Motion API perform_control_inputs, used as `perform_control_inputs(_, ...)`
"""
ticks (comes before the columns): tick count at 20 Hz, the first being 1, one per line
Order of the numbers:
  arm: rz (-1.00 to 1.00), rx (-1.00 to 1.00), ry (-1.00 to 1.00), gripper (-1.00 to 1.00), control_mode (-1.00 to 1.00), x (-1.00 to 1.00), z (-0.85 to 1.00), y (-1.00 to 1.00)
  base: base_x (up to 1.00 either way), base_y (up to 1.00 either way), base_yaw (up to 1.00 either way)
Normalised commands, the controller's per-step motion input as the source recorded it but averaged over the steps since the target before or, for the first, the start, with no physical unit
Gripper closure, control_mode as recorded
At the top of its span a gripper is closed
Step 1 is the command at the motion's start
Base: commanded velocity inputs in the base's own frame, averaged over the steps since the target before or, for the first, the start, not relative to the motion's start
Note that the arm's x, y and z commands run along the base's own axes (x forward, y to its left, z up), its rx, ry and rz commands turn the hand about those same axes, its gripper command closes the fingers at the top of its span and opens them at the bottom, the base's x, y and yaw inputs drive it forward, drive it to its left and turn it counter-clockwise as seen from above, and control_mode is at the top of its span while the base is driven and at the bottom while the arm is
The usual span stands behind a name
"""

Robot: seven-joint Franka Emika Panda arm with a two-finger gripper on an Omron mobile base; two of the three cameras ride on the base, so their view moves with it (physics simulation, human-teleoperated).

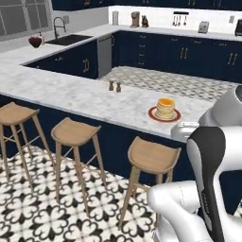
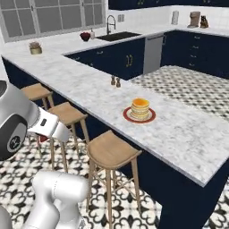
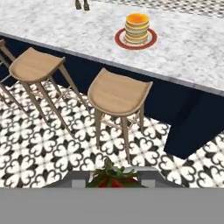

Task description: Take the strawberry from the fridge and place it on top of the pancake, located on the dining counter.

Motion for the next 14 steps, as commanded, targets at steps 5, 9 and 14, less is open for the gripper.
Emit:
perform_control_inputs(5, 0.0, 0.0, 0.0, 1.0, 1.0, 0.0, 0.0, 0.0, 0.19, 0.66, -0.57)
perform_control_inputs(9, 0.0, 0.0, 0.0, 1.0, 1.0, 0.0, 0.0, 0.0, 0.1, 0.48, -0.6)
perform_control_inputs(14, 0.0, 0.0, 0.0, 1.0, 1.0, 0.0, 0.0, 0.0, -0.21, 0.43, -0.41)
